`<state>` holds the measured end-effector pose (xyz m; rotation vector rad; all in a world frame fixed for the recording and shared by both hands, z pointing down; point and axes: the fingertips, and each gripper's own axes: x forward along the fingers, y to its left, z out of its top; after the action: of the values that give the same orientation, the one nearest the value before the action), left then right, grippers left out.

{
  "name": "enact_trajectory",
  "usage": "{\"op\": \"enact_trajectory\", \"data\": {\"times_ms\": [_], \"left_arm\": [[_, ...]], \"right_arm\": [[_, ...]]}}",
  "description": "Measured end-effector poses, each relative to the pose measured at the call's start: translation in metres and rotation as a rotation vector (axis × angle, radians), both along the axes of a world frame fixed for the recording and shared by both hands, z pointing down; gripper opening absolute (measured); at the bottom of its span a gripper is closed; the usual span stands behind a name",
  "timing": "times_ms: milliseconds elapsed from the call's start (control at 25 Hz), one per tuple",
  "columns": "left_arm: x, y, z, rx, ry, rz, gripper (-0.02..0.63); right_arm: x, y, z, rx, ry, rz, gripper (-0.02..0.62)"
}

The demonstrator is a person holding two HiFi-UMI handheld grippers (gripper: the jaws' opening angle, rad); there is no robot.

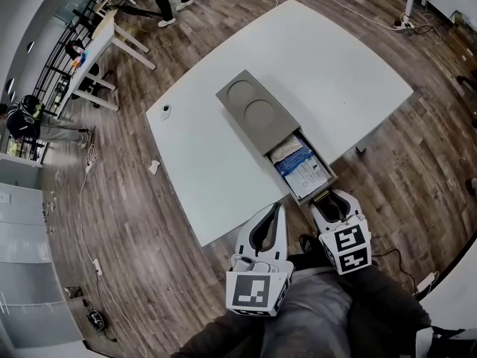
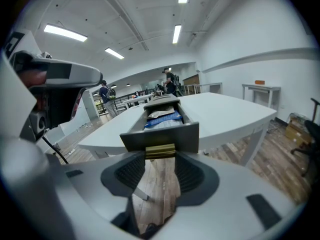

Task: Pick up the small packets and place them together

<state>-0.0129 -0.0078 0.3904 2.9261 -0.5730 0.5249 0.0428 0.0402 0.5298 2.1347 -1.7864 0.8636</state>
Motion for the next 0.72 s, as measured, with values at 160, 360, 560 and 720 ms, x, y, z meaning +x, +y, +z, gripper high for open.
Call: {"op": "enact_trajectory", "data": {"times_ms": [160,360,560,720], "left_arm": [[-0.002,0.003,-0.001,0.002,0.008,0.000,-0.006],[-0.008,0.009,-0.002,0.002,0.007,0.006,-0.006],[-0.010,0.016,-0.003,-0.004,0.007,0.012,-0.006],[-0.010,0.021,-0.002,-0.008,0.002,0.028,-0.006]], "right_arm": [[-0.002,0.004,0.000,0.004,0.003,0.009,0.192],[-0.005,0.014,0.000,0.007,0.002,0.021,0.192],[-0.008,0.022,0.000,0.010,-0.006,0.029,0.192],[-0.010,0.026,0.003,0.012,-0.010,0.039,0.192]]}}
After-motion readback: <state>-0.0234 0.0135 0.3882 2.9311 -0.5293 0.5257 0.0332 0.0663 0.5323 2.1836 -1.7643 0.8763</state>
